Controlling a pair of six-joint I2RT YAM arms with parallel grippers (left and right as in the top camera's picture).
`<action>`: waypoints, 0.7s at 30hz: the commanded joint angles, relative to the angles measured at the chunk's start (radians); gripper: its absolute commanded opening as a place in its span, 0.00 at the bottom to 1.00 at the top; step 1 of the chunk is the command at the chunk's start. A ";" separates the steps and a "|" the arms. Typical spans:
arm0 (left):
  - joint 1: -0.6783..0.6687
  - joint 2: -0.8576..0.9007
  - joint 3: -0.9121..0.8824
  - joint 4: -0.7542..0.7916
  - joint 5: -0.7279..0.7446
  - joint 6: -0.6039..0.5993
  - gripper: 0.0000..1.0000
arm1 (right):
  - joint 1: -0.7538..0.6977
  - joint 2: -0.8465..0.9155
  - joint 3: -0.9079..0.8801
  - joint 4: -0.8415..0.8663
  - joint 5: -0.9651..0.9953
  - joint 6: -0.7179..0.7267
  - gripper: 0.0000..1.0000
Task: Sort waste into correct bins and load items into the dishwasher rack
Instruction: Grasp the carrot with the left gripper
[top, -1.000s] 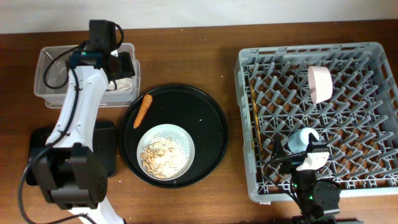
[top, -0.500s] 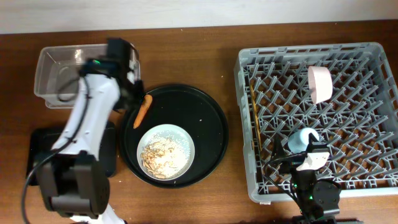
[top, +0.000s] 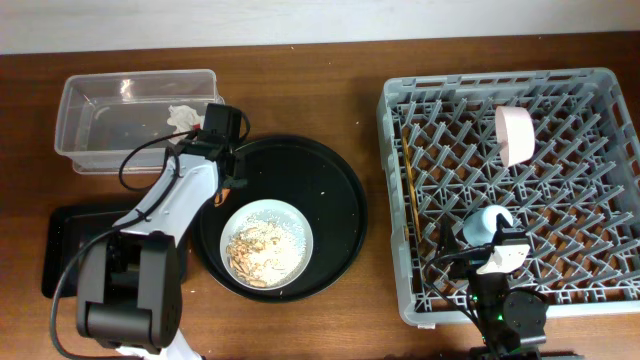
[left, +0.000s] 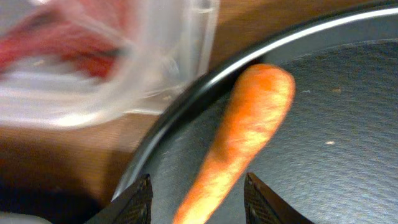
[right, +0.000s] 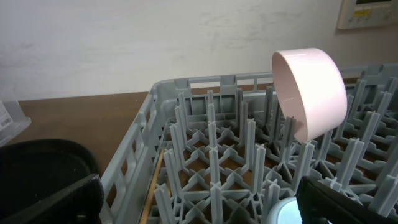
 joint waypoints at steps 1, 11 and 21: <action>-0.003 -0.008 -0.046 0.040 0.111 0.096 0.47 | -0.005 -0.009 -0.005 -0.008 -0.002 0.006 0.98; -0.001 0.031 -0.056 0.098 0.083 0.187 0.48 | -0.005 -0.009 -0.005 -0.008 -0.002 0.007 0.98; -0.002 0.090 -0.050 0.092 0.151 0.186 0.16 | -0.005 -0.009 -0.005 -0.008 -0.002 0.006 0.98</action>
